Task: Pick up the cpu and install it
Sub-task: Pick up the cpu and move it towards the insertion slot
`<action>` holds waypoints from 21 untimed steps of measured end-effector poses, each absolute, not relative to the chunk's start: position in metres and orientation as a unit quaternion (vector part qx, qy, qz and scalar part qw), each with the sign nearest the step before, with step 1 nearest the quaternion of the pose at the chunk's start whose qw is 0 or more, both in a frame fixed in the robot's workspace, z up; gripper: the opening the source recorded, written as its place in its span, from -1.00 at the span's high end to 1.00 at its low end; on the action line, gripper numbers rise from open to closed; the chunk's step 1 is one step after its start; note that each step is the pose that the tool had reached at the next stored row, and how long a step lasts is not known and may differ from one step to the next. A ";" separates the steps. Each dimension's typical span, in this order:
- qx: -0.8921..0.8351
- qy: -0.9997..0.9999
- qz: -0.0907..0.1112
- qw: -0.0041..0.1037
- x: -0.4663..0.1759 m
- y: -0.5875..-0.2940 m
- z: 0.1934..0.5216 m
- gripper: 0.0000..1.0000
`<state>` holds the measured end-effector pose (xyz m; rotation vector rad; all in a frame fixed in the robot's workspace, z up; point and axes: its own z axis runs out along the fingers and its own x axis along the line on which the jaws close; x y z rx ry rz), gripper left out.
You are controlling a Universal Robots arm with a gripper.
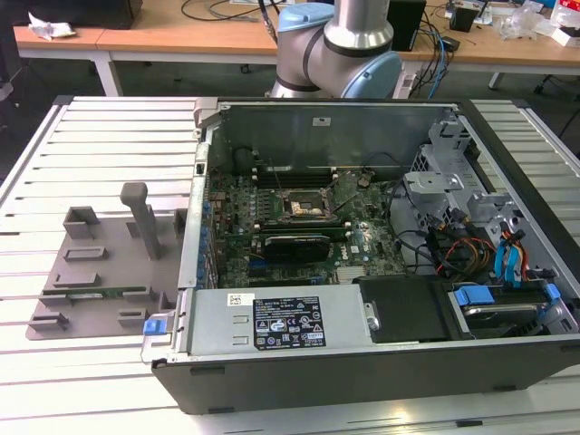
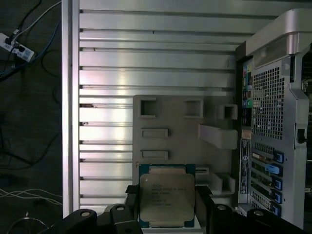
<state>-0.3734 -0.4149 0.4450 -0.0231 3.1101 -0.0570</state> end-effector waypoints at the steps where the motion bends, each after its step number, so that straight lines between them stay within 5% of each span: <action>1: -0.007 1.000 -0.018 0.015 -0.373 -0.415 0.447 -0.09; 21: -0.007 1.000 -0.018 0.015 -0.373 -0.413 0.504 -0.09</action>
